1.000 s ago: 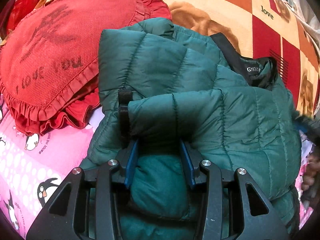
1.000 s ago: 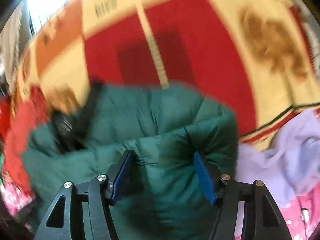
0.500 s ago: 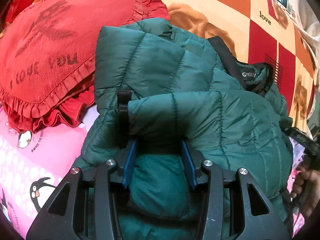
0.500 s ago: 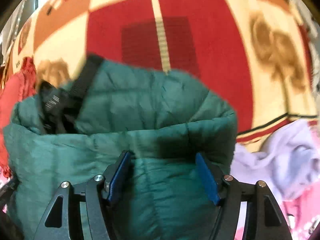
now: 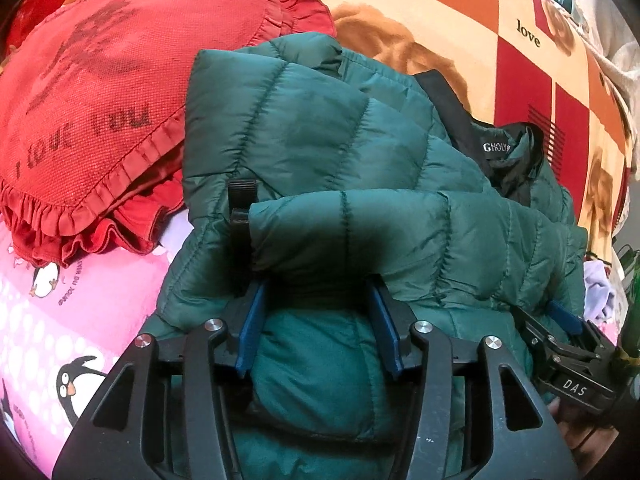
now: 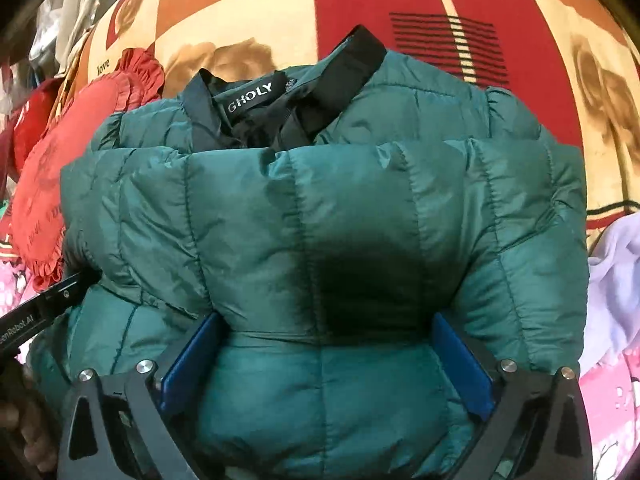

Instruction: Fold large clothes

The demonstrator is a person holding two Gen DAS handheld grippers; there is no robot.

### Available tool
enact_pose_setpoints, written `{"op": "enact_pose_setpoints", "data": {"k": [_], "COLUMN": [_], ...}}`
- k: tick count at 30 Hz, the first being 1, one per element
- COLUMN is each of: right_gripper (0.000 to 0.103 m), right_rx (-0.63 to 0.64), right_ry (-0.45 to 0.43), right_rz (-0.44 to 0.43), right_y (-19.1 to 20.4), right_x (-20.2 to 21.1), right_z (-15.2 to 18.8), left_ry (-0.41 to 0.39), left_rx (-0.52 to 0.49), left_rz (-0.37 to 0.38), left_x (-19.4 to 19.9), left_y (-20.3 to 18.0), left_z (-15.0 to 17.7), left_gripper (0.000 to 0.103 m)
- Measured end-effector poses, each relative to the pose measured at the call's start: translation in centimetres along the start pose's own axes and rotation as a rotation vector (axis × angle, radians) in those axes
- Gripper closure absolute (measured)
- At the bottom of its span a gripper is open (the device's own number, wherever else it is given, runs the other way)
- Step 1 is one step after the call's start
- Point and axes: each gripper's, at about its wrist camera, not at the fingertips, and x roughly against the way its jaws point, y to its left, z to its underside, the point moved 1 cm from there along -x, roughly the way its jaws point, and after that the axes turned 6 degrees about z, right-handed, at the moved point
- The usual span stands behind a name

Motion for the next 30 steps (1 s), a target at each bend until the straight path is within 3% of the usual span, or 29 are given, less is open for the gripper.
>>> {"op": "enact_pose_setpoints", "data": {"k": [2, 5, 8, 11, 15, 18, 22, 27, 30], "right_gripper": [0.001, 0.001, 0.001, 0.001, 0.001, 0.001, 0.001, 0.001, 0.001], "right_rx": [0.002, -0.016, -0.042, -0.065, -0.091, -0.086, -0.058, 0.054, 0.082], "right_ry": [0.01, -0.051, -0.09, -0.075, -0.073, -0.034, 0.025, 0.201, 0.219], "right_rz": [0.012, 0.056, 0.063, 0.126, 0.14, 0.132, 0.099, 0.032, 0.053], "right_y": [-0.4, -0.9, -2.3, -4.5, -7.5, -9.5, -10.7, -10.8, -11.3], "right_x": [1.1, 4.4, 8.7, 12.4, 16.9, 19.4, 21.2, 20.1, 19.7], "right_z": [-0.2, -0.7, 0.7, 2.9, 7.5, 11.0, 14.6, 19.4, 21.8], "left_ry": [-0.007, -0.005, -0.077, -0.12, -0.083, -0.082, 0.005, 0.171, 0.178], "left_rx": [0.013, 0.063, 0.079, 0.005, 0.003, -0.052, -0.11, -0.123, -0.092], "left_rz": [0.021, 0.072, 0.117, 0.073, 0.043, 0.027, 0.033, 0.026, 0.078], "left_x": [0.3, 2.2, 6.5, 9.5, 12.1, 14.7, 16.2, 16.6, 17.7], "left_y": [0.2, 0.9, 1.8, 2.6, 4.8, 5.7, 7.0, 9.0, 10.1], "left_z": [-0.2, -0.7, -0.9, -0.4, 1.0, 2.5, 6.1, 11.4, 13.1], "left_gripper": [0.054, 0.054, 0.054, 0.049, 0.048, 0.048, 0.048, 0.048, 0.047]}}
